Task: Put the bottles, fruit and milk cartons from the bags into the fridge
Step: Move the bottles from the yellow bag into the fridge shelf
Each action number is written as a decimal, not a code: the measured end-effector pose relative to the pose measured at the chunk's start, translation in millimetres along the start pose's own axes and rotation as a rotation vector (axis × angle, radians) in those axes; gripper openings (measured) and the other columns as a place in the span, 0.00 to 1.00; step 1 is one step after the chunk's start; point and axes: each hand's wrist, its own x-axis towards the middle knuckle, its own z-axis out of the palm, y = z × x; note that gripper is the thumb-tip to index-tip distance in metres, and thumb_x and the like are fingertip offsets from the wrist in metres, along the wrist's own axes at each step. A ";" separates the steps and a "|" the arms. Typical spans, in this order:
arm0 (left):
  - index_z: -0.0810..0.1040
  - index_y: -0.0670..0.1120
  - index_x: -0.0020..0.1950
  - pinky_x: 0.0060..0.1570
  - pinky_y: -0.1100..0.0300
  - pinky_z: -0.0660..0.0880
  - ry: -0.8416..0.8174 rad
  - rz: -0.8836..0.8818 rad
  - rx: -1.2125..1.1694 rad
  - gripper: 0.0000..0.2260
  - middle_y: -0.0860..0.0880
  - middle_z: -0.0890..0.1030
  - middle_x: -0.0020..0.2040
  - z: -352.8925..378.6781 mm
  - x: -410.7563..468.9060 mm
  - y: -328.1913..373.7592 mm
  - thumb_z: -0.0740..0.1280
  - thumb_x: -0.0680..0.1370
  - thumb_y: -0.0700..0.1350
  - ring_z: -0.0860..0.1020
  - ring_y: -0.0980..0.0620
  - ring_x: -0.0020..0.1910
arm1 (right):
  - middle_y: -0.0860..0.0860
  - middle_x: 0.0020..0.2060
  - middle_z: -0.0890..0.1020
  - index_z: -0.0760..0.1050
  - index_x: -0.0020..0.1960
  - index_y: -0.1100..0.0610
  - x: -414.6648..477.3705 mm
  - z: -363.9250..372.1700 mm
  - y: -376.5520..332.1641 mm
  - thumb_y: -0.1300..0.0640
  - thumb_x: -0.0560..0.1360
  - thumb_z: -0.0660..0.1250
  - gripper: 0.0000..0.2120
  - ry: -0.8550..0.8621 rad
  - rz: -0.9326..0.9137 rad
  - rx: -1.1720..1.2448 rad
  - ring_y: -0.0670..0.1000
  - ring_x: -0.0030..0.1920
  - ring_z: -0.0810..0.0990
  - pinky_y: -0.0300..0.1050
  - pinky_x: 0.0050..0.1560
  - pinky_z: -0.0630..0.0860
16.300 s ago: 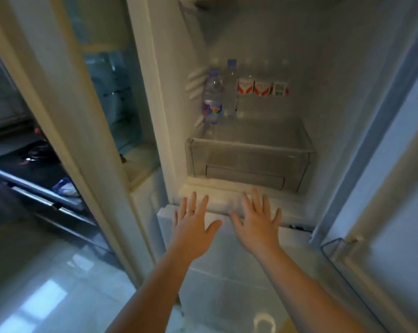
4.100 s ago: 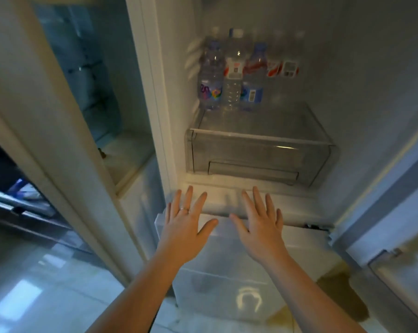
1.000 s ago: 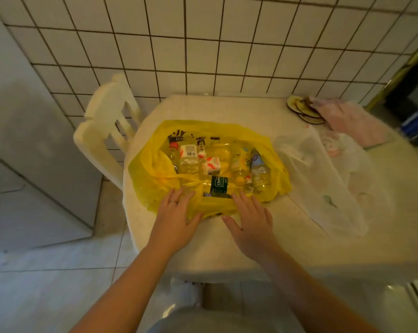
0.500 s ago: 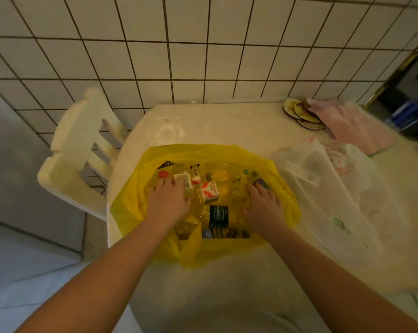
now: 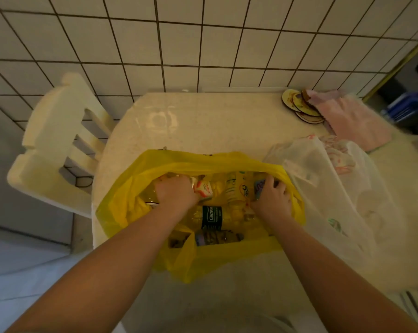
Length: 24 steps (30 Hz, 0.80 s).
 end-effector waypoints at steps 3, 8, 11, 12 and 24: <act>0.80 0.51 0.55 0.50 0.55 0.72 0.054 0.000 -0.056 0.28 0.48 0.81 0.53 -1.1 -5.9 -0.1 0.65 0.71 0.73 0.79 0.46 0.55 | 0.64 0.65 0.67 0.54 0.70 0.55 6.3 -1.0 12.1 0.46 0.71 0.74 0.39 -0.047 0.013 0.106 0.70 0.63 0.72 0.61 0.60 0.74; 0.77 0.49 0.55 0.48 0.54 0.78 0.013 0.059 -0.232 0.20 0.50 0.80 0.48 -1.4 -20.7 1.7 0.69 0.74 0.63 0.79 0.49 0.48 | 0.63 0.65 0.68 0.57 0.71 0.56 7.8 -8.4 24.0 0.50 0.69 0.77 0.40 -0.058 -0.001 0.213 0.68 0.65 0.70 0.60 0.59 0.74; 0.71 0.47 0.60 0.46 0.53 0.79 -0.004 0.112 -0.373 0.22 0.49 0.79 0.52 -1.3 -29.8 3.3 0.73 0.73 0.56 0.79 0.48 0.49 | 0.62 0.66 0.68 0.57 0.72 0.57 6.4 -14.2 31.3 0.51 0.66 0.79 0.43 -0.069 -0.011 0.288 0.66 0.66 0.70 0.61 0.61 0.74; 0.70 0.47 0.61 0.45 0.53 0.78 0.004 0.133 -0.405 0.24 0.48 0.79 0.54 -1.4 -33.4 3.4 0.74 0.73 0.55 0.79 0.47 0.50 | 0.61 0.66 0.69 0.58 0.73 0.56 4.5 -16.6 32.0 0.50 0.65 0.79 0.44 -0.084 -0.015 0.317 0.65 0.66 0.70 0.61 0.60 0.75; 0.67 0.56 0.66 0.49 0.59 0.75 0.293 0.256 -0.926 0.29 0.58 0.77 0.56 -0.7 -95.9 -8.7 0.78 0.71 0.50 0.77 0.56 0.54 | 0.60 0.51 0.82 0.71 0.70 0.57 -35.9 -57.6 41.0 0.59 0.69 0.74 0.30 -0.365 -0.086 1.005 0.58 0.42 0.84 0.48 0.37 0.79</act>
